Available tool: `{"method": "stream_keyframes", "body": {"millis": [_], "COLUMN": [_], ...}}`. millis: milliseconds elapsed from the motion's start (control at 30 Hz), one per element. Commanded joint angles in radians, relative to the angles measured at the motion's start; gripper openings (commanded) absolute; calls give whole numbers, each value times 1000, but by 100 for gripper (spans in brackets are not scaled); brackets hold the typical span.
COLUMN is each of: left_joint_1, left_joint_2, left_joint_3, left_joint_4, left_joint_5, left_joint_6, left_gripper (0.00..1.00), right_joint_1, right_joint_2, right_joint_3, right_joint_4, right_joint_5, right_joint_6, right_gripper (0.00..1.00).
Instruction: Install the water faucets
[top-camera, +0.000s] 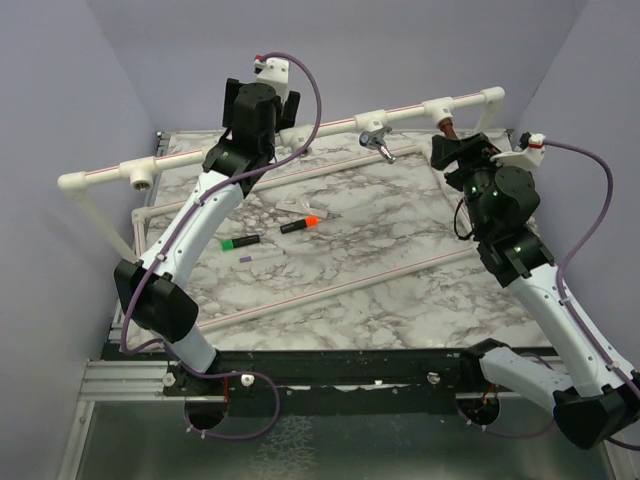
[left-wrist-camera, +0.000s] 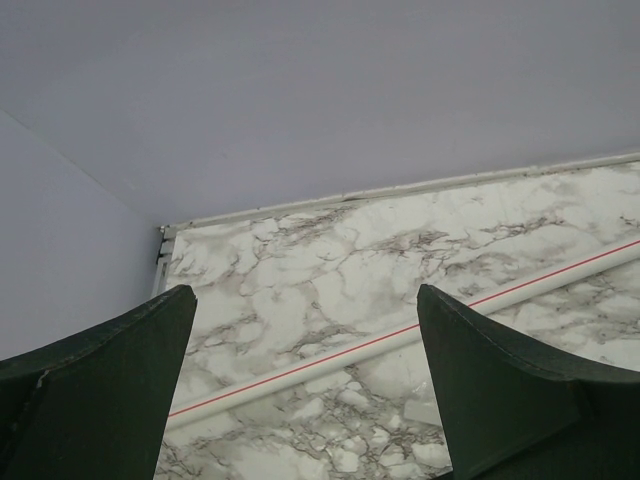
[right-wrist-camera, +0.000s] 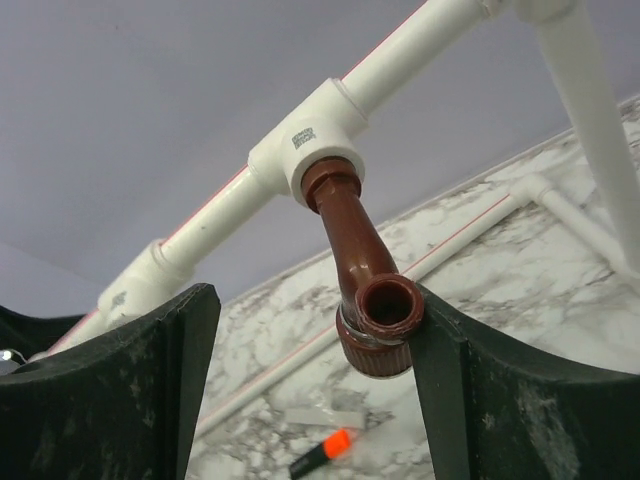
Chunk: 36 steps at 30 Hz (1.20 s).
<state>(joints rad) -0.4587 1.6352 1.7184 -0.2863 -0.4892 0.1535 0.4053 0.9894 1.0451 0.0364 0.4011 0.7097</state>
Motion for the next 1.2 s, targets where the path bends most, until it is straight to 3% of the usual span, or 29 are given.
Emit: {"method": "stream_keyframes", "body": {"millis": [0, 400, 700, 1000, 1167], "left_joint_1": [-74, -75, -78, -79, -80], "left_joint_2": [82, 78, 77, 75, 78], "left_joint_3": [-54, -55, -56, -57, -56], "left_joint_4": [-122, -122, -122, -120, -122], "left_joint_5": [144, 144, 142, 140, 139], "left_joint_6": [-82, -82, -82, -79, -76], "left_gripper": [93, 93, 93, 93, 93], "right_joint_1": [48, 47, 21, -211, -221], "right_joint_2": [-25, -56, -9, 27, 11], "right_joint_3": [93, 12, 31, 1, -40], "right_joint_4": [-32, -67, -53, 1, 78], "right_joint_5": [-149, -81, -96, -435, -513], "right_joint_6": [-223, -467, -473, -256, -235], "right_gripper": [79, 83, 84, 80, 77]}}
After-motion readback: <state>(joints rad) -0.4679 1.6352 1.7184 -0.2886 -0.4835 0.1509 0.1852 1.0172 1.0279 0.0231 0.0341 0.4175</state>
